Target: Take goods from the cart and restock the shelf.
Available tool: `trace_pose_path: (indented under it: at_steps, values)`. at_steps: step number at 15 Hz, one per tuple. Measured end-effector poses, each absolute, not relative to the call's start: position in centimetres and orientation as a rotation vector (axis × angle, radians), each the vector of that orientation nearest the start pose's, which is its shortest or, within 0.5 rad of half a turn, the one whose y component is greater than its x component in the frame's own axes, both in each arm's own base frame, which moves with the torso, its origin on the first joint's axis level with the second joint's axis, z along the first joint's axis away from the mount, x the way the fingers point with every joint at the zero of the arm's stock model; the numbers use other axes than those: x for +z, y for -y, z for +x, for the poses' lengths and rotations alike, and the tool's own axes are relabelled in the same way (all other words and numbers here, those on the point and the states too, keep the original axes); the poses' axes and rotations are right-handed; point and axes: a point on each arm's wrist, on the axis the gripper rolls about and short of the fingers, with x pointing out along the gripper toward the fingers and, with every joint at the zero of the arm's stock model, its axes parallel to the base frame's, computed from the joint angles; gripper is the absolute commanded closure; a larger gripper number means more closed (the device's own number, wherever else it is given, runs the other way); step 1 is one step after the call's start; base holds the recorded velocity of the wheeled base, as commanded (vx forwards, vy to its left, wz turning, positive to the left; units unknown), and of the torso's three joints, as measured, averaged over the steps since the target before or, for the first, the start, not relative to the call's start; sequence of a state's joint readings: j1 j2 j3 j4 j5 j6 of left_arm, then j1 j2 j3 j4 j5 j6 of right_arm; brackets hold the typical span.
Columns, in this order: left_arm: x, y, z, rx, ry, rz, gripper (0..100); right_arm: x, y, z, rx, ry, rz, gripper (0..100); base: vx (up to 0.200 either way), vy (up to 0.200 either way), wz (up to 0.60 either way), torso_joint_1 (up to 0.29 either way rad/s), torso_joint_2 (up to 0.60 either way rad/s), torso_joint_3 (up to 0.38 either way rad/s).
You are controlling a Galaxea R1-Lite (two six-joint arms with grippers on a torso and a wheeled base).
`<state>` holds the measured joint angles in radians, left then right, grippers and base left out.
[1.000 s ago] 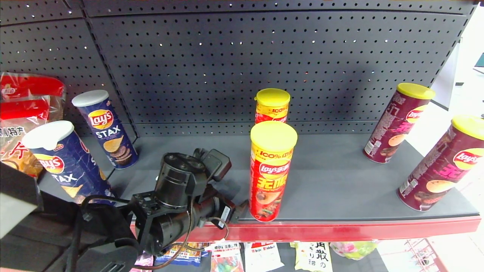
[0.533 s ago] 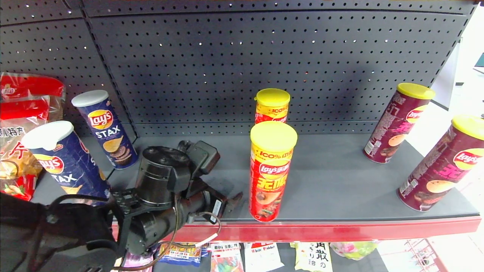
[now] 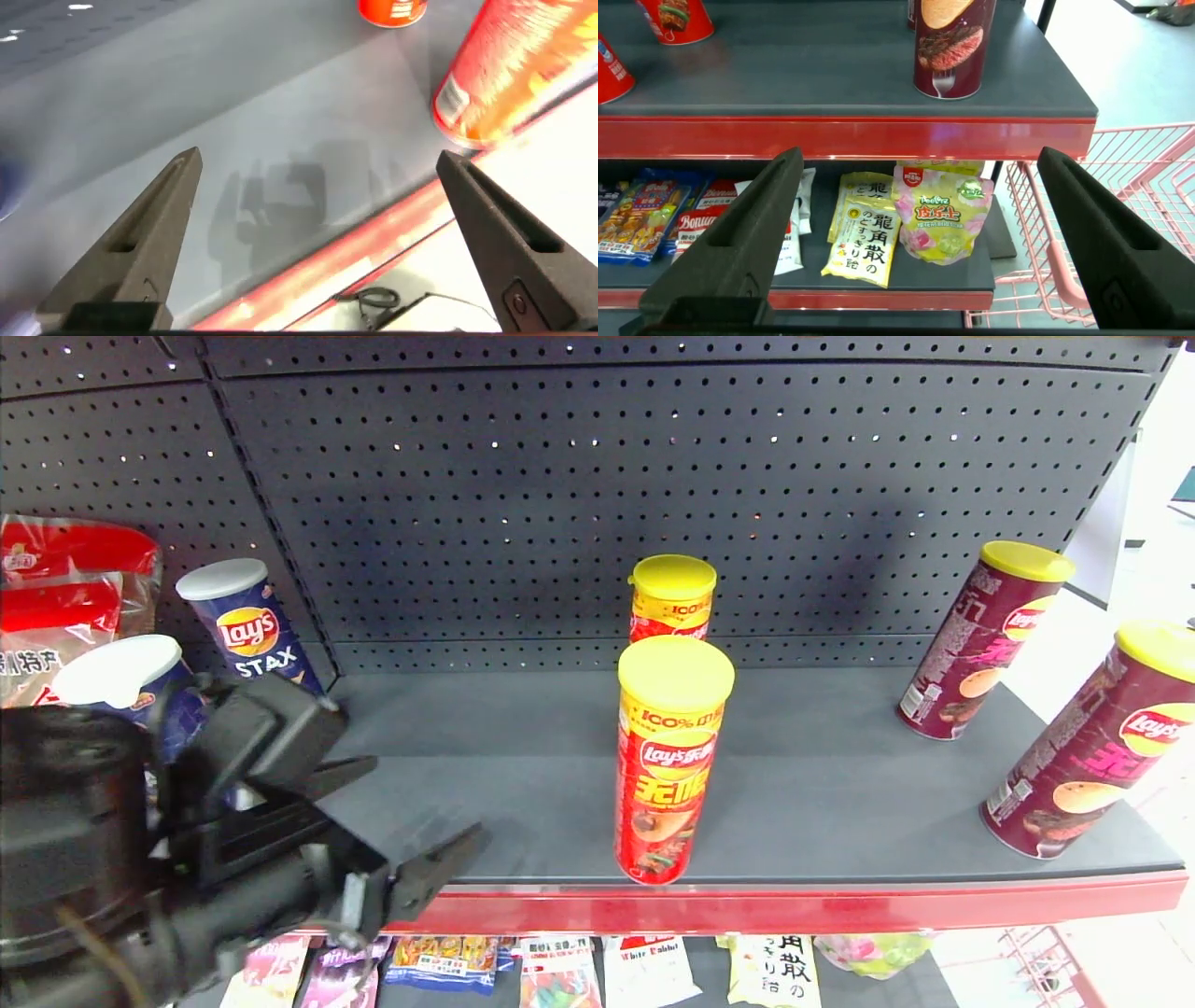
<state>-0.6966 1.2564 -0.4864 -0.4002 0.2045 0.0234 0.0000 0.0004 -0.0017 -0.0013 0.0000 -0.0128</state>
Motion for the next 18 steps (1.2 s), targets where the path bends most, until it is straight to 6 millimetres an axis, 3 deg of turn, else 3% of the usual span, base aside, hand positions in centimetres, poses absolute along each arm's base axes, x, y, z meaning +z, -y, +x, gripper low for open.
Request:
trace_pose_path:
  at_steps: [4, 7, 10, 13, 17, 18]
  values:
    - [18.5, 3.9, 6.3, -0.405, -0.378, 0.198, 0, 7.6, 0.0, -2.3, 0.016, 0.003, -0.016, 0, 0.0, 0.0, 0.0, 0.0, 0.0, 0.0]
    - [16.3, -0.9, -0.7, -0.22, -0.464, 0.182, 0, 7.6, -0.1, -2.3, 0.054, 0.002, -0.018, 0, 0.0, 0.0, 0.0, 0.0, 0.0, 0.0]
    - [14.2, -1.6, -4.8, 0.078, -0.411, 0.038, 0, 7.6, -0.1, -2.3, 0.053, 0.002, -0.023, 0, 0.0, 0.0, 0.0, 0.0, 0.0, 0.0]
    - [12.9, -1.2, -4.6, 0.183, -0.246, -0.078, 0, 7.6, -0.1, -2.3, 0.051, 0.004, -0.024, 0, 0.0, 0.0, 0.0, 0.0, 0.0, 0.0]
    - [10.1, -0.5, -1.9, 0.023, -0.009, -0.102, 0, 7.6, -0.1, -2.3, 0.051, 0.002, -0.017, 0, 0.0, 0.0, 0.0, 0.0, 0.0, 0.0]
    - [9.4, -0.5, -1.7, 0.031, -0.018, -0.083, 0, 7.6, -0.1, -2.3, 0.051, 0.002, -0.017, 0, 0.0, 0.0, 0.0, 0.0, 0.0, 0.0]
